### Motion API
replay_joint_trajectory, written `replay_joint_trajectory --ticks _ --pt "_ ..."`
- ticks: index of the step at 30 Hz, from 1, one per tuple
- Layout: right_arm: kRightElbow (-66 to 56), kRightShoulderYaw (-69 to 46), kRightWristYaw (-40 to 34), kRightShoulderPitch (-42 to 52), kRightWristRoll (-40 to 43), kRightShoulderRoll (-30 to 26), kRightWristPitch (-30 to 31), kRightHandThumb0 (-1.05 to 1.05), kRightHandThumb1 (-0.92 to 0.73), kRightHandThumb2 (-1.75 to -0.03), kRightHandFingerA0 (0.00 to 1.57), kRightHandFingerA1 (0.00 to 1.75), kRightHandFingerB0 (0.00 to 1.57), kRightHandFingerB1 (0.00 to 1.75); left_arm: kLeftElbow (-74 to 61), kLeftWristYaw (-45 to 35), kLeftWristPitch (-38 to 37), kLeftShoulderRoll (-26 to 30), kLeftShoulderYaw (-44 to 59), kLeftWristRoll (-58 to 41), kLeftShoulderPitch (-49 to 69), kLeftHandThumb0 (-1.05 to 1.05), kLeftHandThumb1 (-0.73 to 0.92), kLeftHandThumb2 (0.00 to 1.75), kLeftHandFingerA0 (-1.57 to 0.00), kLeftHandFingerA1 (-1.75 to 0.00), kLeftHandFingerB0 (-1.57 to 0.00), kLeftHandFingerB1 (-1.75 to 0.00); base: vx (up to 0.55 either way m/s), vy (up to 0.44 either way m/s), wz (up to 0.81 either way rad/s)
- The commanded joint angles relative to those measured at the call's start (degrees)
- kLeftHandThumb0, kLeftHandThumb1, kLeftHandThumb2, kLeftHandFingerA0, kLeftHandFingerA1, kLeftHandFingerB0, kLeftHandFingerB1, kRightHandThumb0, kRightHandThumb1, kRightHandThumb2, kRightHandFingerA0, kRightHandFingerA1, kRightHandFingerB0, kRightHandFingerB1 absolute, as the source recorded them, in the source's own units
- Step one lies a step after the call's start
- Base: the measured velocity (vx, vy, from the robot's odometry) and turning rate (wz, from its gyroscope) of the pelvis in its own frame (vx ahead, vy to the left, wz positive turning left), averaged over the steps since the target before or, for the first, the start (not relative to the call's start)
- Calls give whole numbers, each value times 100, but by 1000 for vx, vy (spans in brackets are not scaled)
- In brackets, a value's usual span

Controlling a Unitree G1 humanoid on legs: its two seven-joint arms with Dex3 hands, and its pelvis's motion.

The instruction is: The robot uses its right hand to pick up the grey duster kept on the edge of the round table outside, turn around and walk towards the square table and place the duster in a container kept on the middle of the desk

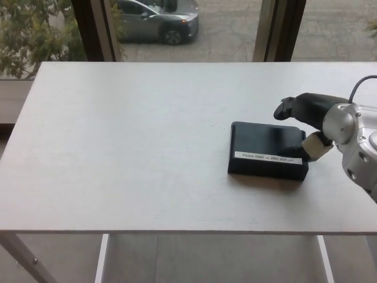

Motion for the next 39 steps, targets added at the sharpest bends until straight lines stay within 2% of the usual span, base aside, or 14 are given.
replay_joint_trajectory --ticks 1,2,3,11,12,13,14,28,29,30,31,32,34,39 --pt "-71 90 114 234 -326 11 -98 -85 -77 -65 14 44 16 28 99 -6 -476 78 41 -79 -44 7 66 107 -97 -110 -86 -89 0 0 0" --pt "-22 93 83 261 -348 11 -141 -86 -77 -65 13 46 16 29 88 22 -455 92 13 -42 -37 8 63 111 -97 -107 -86 -89 0 0 0" --pt "49 119 55 318 -390 -1 -194 -39 -36 -101 3 53 0 49 84 128 -495 117 -41 51 -19 10 59 115 -98 -103 -87 -89 0 0 0" --pt "-156 102 191 769 -538 -202 -226 -39 -36 -100 2 53 0 50 63 -16 -427 96 53 -128 15 7 64 113 -99 -111 -86 -91 0 0 0" --pt "-158 113 240 813 -565 -217 -229 -92 -61 -101 6 51 10 42 29 -90 -416 74 98 -197 59 7 66 109 -97 -110 -85 -91 0 0 0" --pt "-131 103 246 814 -561 -205 -228 -92 -61 -101 6 51 10 42 31 -91 -406 76 100 -196 59 7 66 109 -97 -110 -85 -91 0 0 0" --pt "-90 120 284 832 -604 -199 -169 -87 -74 -63 8 42 14 28 41 -102 -426 82 94 -180 74 7 63 114 -98 -110 -86 -92 0 0 0" --pt "189 -45 -532 1394 -923 31 -115 -79 -51 -92 2 37 13 41 88 51 -442 64 -109 -14 241 2 66 104 -101 -115 -86 -90 0 0 0" --pt "150 -111 -699 1465 -937 72 -149 -38 -35 -97 4 54 0 48 67 82 -426 63 -131 6 250 1 67 102 -101 -116 -86 -90 0 0 0" --pt "129 -213 -975 1566 -907 118 -317 -71 -67 -61 36 108 28 34 29 44 -426 52 -116 -31 271 4 66 105 -100 -117 -86 -90 0 0 0" --pt "122 -315 -1250 1660 -867 160 -513 -71 -67 -61 36 108 28 34 -7 -18 -434 39 -87 -90 291 4 66 105 -100 -117 -86 -90 0 0 0" --pt "182 -446 -1578 1756 -793 254 -762 -75 -58 -95 90 131 31 51 -83 -13 -389 30 -86 -101 318 2 68 100 -96 -114 -85 -90 0 0 0" --pt "260 -560 -1827 1834 -768 341 -970 -62 -67 -66 87 159 39 43 -141 26 -350 24 -92 -86 337 2 68 99 -93 -114 -84 -90 0 0 0" --pt "210 -764 -2315 2136 -800 532 -1235 -29 -82 -67 76 141 43 46 -6 -8 -463 34 -58 -102 316 1 66 105 -98 -115 -85 -90 0 0 0"
